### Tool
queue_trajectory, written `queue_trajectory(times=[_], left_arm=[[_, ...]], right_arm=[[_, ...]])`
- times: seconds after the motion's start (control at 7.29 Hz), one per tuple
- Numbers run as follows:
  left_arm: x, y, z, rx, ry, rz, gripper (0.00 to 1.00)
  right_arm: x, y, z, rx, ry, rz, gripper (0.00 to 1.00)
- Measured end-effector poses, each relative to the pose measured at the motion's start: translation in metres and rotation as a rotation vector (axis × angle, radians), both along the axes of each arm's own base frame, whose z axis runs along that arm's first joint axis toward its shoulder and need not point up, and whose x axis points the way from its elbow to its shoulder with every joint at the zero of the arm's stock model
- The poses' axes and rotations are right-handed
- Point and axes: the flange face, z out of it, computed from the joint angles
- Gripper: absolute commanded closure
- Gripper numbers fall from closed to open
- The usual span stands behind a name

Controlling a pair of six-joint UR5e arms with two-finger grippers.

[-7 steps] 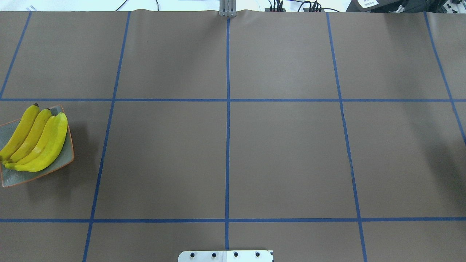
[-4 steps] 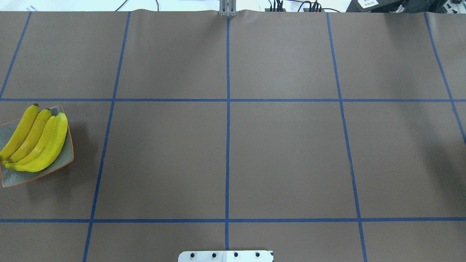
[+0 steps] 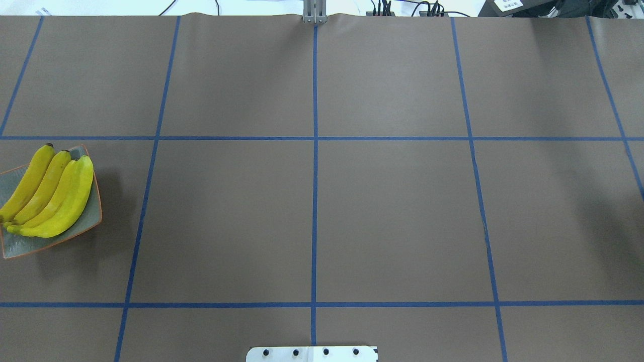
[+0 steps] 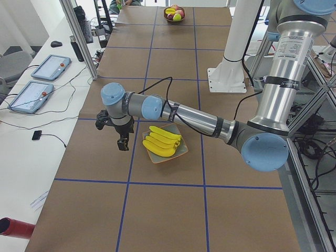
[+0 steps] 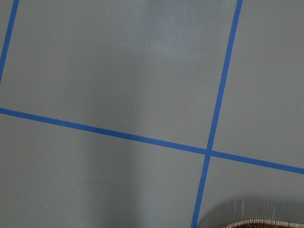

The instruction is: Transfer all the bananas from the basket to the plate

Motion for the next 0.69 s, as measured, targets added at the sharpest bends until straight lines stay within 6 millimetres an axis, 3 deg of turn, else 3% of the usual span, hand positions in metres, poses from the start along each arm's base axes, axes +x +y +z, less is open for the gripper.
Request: queue_trajectory(times=[0.69], left_arm=[[0.0, 0.0, 0.002, -0.003, 0.0, 0.0, 0.0]], right_arm=[[-0.01, 0.004, -0.014, -0.026, -0.011, 0.036, 0.0]])
